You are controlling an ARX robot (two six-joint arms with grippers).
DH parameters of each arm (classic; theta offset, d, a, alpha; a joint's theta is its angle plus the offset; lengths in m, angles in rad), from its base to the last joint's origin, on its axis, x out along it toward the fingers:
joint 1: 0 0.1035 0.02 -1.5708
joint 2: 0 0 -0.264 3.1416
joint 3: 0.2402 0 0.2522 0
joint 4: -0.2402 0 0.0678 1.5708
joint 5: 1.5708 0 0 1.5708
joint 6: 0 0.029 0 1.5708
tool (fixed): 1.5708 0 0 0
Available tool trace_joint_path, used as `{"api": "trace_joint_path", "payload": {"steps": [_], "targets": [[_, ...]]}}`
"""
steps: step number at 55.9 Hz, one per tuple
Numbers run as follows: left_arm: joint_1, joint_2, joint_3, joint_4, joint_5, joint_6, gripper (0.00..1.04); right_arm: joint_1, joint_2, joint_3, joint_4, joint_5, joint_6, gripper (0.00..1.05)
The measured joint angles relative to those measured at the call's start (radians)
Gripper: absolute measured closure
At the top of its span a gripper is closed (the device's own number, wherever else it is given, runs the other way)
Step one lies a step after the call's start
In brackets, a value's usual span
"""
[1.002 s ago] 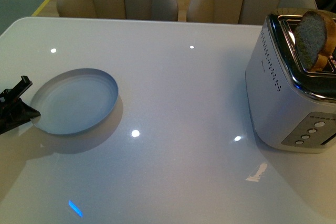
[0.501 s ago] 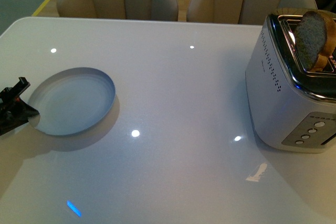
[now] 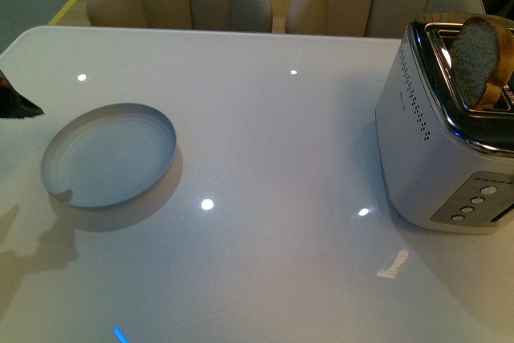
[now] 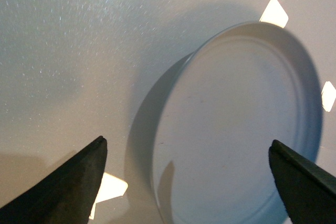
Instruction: Left arm holds plate, right arm toasts bread
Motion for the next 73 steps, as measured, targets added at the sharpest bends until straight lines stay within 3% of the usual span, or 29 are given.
{"api": "trace_joint_path", "payload": {"steps": [17,44,48,54,73], "targets": [[-0.057,-0.299,-0.076,-0.026,-0.021,-0.017,0.07,0.0,0.0,0.0,0.0,0.0,0.0,0.09],[-0.241,-0.616,-0.134,-0.027,-0.088,-0.103,0.09,0.0,0.0,0.0,0.0,0.0,0.0,0.09],[-0.275,-0.675,-0.27,0.357,-0.331,0.132,0.26,0.0,0.0,0.0,0.0,-0.002,0.0,0.09],[-0.276,-0.76,-0.406,0.561,-0.385,0.302,0.44,0.0,0.0,0.0,0.0,-0.001,0.0,0.09],[-0.276,-0.962,-0.687,0.629,-0.389,0.411,1.02,0.0,-0.001,0.0,0.0,-0.002,0.0,0.09]]}}
